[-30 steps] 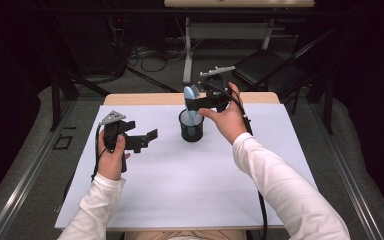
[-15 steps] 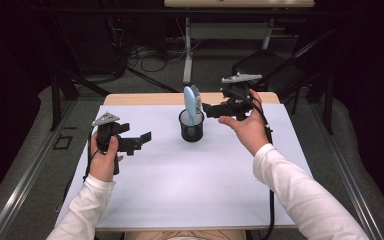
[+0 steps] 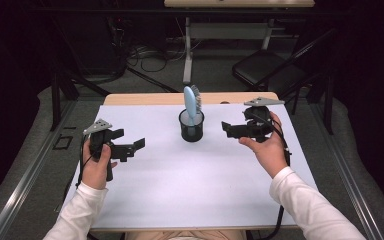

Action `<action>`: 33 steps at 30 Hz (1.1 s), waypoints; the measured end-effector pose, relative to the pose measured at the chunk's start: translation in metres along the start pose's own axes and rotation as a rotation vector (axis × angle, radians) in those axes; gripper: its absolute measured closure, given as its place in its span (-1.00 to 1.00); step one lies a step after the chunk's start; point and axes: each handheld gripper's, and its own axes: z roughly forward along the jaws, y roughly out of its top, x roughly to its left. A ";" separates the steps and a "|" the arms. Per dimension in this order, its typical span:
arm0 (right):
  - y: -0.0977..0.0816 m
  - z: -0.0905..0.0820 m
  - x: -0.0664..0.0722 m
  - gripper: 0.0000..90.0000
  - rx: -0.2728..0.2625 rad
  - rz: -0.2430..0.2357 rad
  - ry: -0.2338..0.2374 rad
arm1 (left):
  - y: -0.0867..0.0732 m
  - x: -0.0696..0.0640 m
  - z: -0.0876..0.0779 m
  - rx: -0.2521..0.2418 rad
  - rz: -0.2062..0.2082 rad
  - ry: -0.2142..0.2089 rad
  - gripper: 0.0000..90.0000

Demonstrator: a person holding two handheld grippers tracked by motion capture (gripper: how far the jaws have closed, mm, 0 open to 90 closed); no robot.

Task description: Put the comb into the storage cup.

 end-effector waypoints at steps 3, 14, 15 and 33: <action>-0.011 -0.002 -0.002 -0.94 -0.001 -0.007 -0.011 | -0.005 0.001 -0.002 -0.005 -0.003 -0.005 -0.99; -0.059 -0.014 -0.010 -0.94 -0.023 0.024 -0.028 | -0.024 0.011 -0.009 -0.027 -0.014 -0.014 -0.99; -0.064 -0.015 -0.011 -0.93 -0.026 0.026 -0.034 | -0.025 0.012 -0.010 -0.025 -0.016 -0.009 -0.99; -0.130 -0.015 -0.019 -0.93 -0.023 0.093 -0.092 | -0.035 0.015 -0.008 -0.036 0.006 0.002 -0.99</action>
